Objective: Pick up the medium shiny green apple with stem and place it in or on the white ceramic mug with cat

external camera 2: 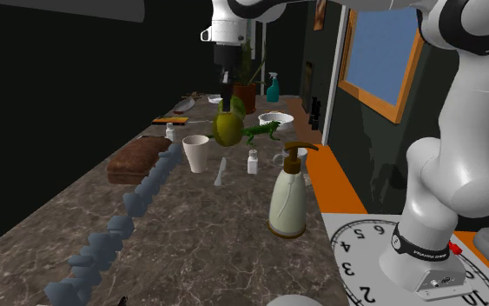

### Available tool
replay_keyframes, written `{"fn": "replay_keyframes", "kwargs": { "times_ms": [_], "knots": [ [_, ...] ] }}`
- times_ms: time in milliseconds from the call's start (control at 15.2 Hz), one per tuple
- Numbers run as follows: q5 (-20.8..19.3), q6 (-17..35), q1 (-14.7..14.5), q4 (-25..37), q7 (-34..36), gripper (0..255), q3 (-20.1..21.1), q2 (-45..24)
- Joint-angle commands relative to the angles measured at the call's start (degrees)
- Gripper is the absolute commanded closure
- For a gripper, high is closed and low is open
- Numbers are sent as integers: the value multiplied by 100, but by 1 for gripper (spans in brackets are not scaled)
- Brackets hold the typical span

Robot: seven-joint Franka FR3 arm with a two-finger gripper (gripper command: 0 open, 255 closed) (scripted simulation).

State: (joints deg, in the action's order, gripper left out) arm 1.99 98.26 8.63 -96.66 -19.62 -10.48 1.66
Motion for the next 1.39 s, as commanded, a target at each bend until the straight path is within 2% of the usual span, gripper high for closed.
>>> {"fn": "replay_keyframes", "kwargs": {
  "times_ms": [0, 660, 1320],
  "knots": [
    [-48, 8, 87, -296, -178, 255, -90, 284],
    [-336, -274, 588, -1000, -1218, 255, -698, 1275],
    [-665, -693, 1084, -1013, -2439, 255, -1483, 1750]
  ]
}}
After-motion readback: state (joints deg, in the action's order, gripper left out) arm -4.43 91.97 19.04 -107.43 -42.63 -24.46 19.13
